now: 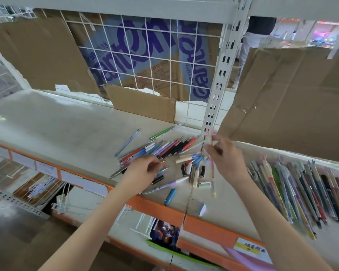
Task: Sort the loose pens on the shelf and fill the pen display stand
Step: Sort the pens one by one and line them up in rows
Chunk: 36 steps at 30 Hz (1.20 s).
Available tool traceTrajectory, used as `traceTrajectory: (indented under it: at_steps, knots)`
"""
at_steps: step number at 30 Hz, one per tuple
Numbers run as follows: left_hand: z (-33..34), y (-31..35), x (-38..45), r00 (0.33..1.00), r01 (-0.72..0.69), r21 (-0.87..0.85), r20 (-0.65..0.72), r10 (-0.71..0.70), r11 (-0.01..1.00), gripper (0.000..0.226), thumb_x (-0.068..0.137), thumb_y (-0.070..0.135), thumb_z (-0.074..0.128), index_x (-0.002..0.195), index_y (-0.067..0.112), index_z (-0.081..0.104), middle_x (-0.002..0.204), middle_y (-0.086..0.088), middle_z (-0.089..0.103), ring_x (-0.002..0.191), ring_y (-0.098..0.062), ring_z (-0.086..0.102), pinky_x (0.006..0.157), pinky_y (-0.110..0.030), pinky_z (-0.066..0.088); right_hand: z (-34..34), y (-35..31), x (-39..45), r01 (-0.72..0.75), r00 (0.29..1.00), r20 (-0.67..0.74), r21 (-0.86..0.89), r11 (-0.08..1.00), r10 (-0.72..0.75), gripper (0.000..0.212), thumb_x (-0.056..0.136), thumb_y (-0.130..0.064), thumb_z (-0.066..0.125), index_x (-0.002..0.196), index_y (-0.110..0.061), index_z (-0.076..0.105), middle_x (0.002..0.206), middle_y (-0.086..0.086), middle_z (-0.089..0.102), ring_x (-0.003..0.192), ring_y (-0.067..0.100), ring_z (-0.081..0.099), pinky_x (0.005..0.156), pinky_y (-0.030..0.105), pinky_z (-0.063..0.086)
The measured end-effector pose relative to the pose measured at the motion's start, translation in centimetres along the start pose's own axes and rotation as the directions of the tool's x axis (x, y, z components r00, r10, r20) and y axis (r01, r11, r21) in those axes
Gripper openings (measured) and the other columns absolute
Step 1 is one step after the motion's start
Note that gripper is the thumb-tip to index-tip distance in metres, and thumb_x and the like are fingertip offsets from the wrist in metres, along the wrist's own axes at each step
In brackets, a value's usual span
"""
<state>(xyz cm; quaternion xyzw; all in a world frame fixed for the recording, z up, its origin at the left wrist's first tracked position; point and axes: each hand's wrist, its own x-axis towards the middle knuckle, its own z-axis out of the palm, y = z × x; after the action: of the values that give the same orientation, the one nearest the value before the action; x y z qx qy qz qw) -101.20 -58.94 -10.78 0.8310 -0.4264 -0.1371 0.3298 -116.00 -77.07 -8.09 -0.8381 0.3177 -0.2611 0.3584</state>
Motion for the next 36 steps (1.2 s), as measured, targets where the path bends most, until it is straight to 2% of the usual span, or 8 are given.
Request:
traceTrajectory:
  at_steps: [3,8,13,18,23,28,32,36]
  knots:
    - [1.0,-1.2,-0.7,0.999,-0.024,0.067,0.026,0.022,0.997,0.005,0.087,0.020,0.063,0.084,0.023,0.061,0.081,0.013,0.059,0.078,-0.005,0.057,0.067,-0.018,0.041,-0.7,3.5,-0.8,-0.117,0.985,0.092,-0.271,0.955,0.147,0.023,0.091,-0.022,0.057,0.107,-0.005,0.053,0.075,0.014,0.063,0.075,0.031,0.060,0.064,0.032,0.038]
    - [1.3,-1.6,-0.5,0.997,-0.013,0.101,-0.069,0.020,0.995,0.008,0.085,0.016,0.065,0.083,0.021,0.059,0.079,0.013,0.055,0.073,-0.004,0.053,0.064,-0.016,0.038,-1.0,6.0,-1.3,-0.108,0.950,0.189,-0.547,0.830,0.247,0.024,0.092,-0.018,0.053,0.108,-0.001,0.056,0.113,0.017,0.057,0.104,0.031,0.056,0.085,0.033,0.041]
    - [-0.2,-2.2,-0.3,0.989,0.044,0.108,-0.144,-0.028,0.993,0.007,0.086,0.011,0.062,0.088,0.017,0.062,0.081,0.012,0.057,0.077,-0.007,0.055,0.068,-0.017,0.039,-1.3,5.3,-1.1,-0.118,0.968,0.096,-0.646,0.755,0.233,0.025,0.090,-0.006,0.048,0.114,-0.010,0.046,0.115,0.015,0.041,0.095,0.037,0.058,0.067,0.035,0.041]
    - [0.7,-0.9,-0.5,0.994,-0.112,0.129,0.010,0.112,0.985,0.014,0.082,0.031,0.068,0.083,0.018,0.064,0.084,0.007,0.055,0.079,-0.009,0.051,0.067,-0.020,0.041,1.8,2.9,0.8,0.196,0.969,0.213,-0.335,0.921,-0.129,0.025,0.095,-0.007,0.048,0.114,-0.009,0.064,0.108,0.007,0.059,0.102,0.025,0.052,0.082,0.033,0.044]
    - [2.0,-0.9,-0.6,0.988,-0.152,0.258,0.060,0.141,0.954,0.019,0.080,0.038,0.068,0.087,0.020,0.065,0.087,0.008,0.044,0.090,-0.009,0.038,0.073,-0.023,0.029,4.6,3.0,3.5,0.225,0.911,0.410,-0.428,0.875,-0.034,0.036,0.098,-0.011,0.042,0.130,-0.023,0.054,0.113,-0.002,0.056,0.115,0.018,0.042,0.100,0.034,0.033]
    - [2.0,-1.4,-1.2,0.981,-0.195,0.287,0.044,0.191,0.938,0.018,0.084,0.035,0.064,0.083,0.016,0.062,0.087,0.008,0.044,0.089,-0.009,0.037,0.074,-0.024,0.029,3.9,3.5,3.4,0.211,0.894,0.448,-0.457,0.864,0.018,0.013,0.093,-0.028,0.054,0.102,-0.019,0.056,0.094,-0.004,0.042,0.106,0.019,0.043,0.084,0.030,0.029]
    - [1.0,-0.9,-1.4,0.996,-0.094,0.008,0.001,0.094,0.996,0.016,0.088,0.028,0.061,0.077,0.029,0.050,0.073,0.014,0.056,0.071,-0.002,0.054,0.063,-0.021,0.041,2.3,3.1,2.3,0.039,0.950,0.311,-0.157,0.987,0.012,0.017,0.084,-0.027,0.067,0.084,-0.024,0.050,0.082,-0.012,0.055,0.084,0.010,0.056,0.072,0.024,0.043]
    - [0.4,-0.8,-1.3,0.996,-0.077,-0.138,-0.053,0.070,0.987,0.016,0.086,0.017,0.066,0.081,0.028,0.055,0.075,0.014,0.062,0.074,0.002,0.059,0.065,-0.009,0.043,1.0,2.1,1.4,-0.061,0.973,0.229,0.162,0.985,0.023,0.016,0.083,-0.022,0.071,0.074,-0.032,0.062,0.079,-0.016,0.063,0.074,-0.005,0.055,0.062,0.003,0.038]
